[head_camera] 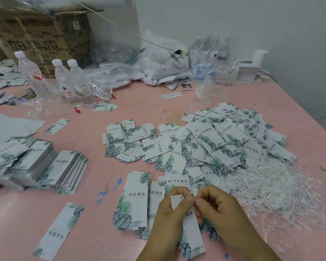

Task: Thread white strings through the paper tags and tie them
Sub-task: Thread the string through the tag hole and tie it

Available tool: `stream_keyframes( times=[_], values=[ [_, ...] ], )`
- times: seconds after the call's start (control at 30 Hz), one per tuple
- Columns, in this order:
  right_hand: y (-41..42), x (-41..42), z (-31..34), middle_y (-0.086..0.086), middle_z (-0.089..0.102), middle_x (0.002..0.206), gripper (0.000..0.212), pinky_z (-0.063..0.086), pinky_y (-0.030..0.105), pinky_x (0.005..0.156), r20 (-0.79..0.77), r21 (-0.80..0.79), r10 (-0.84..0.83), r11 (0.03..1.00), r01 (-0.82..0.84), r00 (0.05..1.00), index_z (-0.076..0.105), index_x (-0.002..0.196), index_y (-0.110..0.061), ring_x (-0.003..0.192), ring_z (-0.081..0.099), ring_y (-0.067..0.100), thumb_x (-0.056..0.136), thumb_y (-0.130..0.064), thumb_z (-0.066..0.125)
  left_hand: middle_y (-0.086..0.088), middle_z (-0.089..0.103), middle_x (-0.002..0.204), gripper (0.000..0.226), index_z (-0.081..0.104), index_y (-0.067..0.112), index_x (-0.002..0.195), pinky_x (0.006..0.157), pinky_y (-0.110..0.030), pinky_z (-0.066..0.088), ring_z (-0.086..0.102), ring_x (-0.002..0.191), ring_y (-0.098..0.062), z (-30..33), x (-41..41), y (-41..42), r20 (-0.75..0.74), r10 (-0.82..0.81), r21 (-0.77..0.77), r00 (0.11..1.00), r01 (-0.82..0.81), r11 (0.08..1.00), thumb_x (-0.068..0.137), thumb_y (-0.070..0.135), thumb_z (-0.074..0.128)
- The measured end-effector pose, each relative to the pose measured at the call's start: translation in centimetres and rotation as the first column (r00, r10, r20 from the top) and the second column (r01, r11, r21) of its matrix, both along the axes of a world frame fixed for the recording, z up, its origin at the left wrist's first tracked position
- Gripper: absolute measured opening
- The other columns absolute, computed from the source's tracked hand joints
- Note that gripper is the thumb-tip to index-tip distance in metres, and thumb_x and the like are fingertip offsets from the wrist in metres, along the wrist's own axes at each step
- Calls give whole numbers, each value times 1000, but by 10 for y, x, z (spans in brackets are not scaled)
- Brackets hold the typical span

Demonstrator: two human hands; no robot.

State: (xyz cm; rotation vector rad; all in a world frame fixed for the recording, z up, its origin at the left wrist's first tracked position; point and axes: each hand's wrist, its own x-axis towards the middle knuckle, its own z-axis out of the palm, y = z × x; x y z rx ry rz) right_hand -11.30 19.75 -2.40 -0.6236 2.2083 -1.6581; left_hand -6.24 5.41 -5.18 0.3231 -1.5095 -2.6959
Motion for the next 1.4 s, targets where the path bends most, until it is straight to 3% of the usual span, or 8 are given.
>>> stream_keyframes(
  times=[0.2,0.37,0.53,0.77,0.87,1.03,1.23,1.4],
  values=[
    [0,-2,-1,2,67,66,18,47,18,54,94,-66,-35,997,42,995,62,78,-26,57,61,10,94,-23,55,-22,62,73,23,60,16,83,59,-33,53,60,60,-27,0,-2,1,-30,12,51,999,-10,999,76,30,77],
    [3,-6,0,6,62,60,24,46,28,49,127,-61,-147,986,156,981,62,75,-23,51,55,18,96,-18,54,-16,64,80,20,60,15,82,62,-36,53,60,62,-28,0,-5,2,-57,52,92,997,-46,995,78,27,76],
    [14,-16,1,7,61,62,24,49,26,52,154,-83,-316,940,331,936,61,73,-20,54,54,18,96,-22,52,-18,60,83,20,56,11,83,57,-36,53,58,62,-26,5,-5,0,-37,104,307,994,-88,948,80,17,75],
    [28,-27,6,-8,61,87,17,46,28,52,-142,146,-528,826,545,837,56,89,-39,65,57,8,92,-24,60,-17,62,85,16,56,11,83,55,-35,53,57,62,-25,14,-4,-1,-21,86,397,996,-71,915,80,15,72],
    [17,-9,12,-23,55,102,16,49,22,68,-273,142,-371,897,418,888,56,97,-46,86,56,-6,87,-33,57,-18,62,87,14,56,12,83,57,-36,53,56,63,-26,14,-3,-1,-15,76,386,997,-64,920,82,15,70],
    [-6,7,11,-21,68,110,27,52,31,86,26,98,-31,995,28,999,61,111,-48,98,66,5,89,-34,64,-17,64,91,16,59,15,87,68,-38,54,62,74,-28,11,-2,-3,-13,59,347,998,-51,936,83,21,73],
    [2,0,16,5,75,91,24,54,23,79,184,-81,52,996,-37,982,72,101,-36,85,72,17,78,-34,70,-18,65,91,28,58,12,85,59,-36,53,61,64,-27,12,-2,-3,-31,55,331,998,-42,943,75,21,83],
    [17,-8,19,1,72,78,22,53,21,72,249,-111,147,986,-123,957,72,97,-29,75,69,11,78,-19,71,-20,63,90,13,57,11,86,58,-36,53,58,62,-28,10,-5,-5,6,109,305,994,-105,946,87,17,68]
  ],
)
